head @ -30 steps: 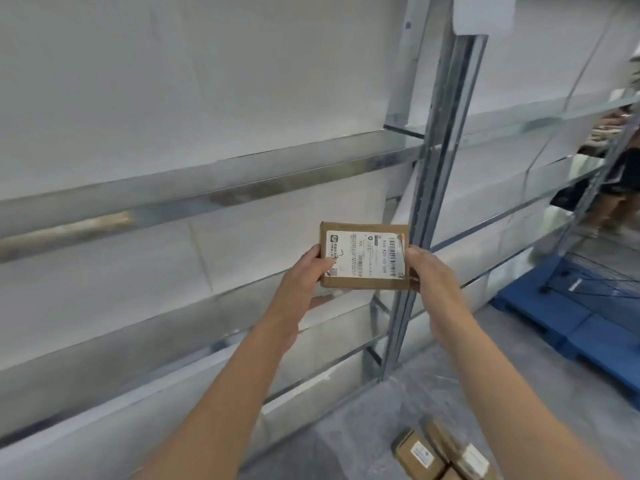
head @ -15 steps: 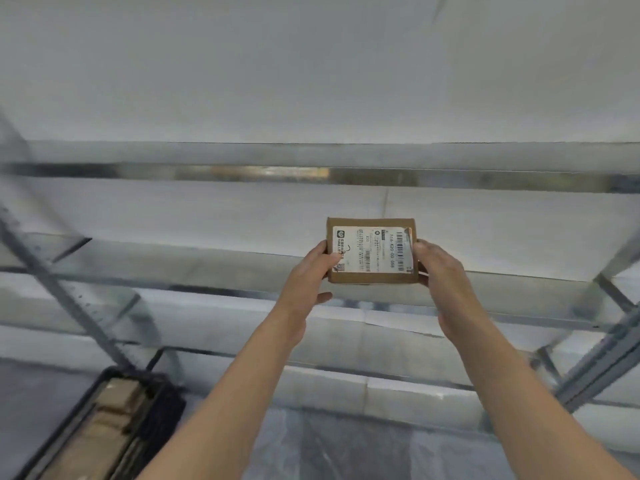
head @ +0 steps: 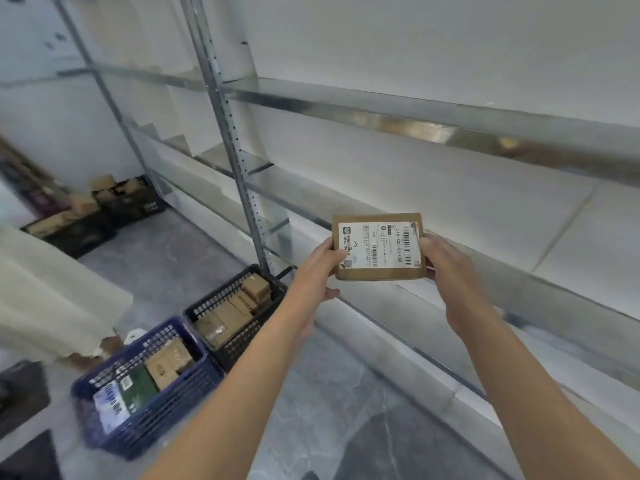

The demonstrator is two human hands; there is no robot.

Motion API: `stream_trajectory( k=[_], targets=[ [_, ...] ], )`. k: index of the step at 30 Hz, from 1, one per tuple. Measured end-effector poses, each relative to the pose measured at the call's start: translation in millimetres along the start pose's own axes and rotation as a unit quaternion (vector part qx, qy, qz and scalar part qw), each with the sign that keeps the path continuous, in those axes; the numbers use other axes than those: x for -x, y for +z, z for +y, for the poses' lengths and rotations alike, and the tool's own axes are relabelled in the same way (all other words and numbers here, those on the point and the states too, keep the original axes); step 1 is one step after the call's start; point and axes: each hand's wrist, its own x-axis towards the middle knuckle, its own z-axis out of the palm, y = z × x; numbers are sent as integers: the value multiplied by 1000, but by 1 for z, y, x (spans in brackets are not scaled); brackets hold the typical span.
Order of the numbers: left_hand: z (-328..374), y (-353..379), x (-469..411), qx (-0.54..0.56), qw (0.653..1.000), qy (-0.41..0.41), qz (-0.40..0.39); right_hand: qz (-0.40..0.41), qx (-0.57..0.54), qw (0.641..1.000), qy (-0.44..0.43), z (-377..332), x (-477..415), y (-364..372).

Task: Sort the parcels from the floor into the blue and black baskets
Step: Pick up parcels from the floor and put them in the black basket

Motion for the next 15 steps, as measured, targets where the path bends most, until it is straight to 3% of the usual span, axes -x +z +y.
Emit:
stream_trajectory(
  k=[7,15],
  targets=[
    [-26,-81,-1,35,996,-22,84,-86,16,996,16,15,-25,94],
    [-60,-214,-69,73,983,-82,148,-163,21,985,45,28,-86,247]
  ],
)
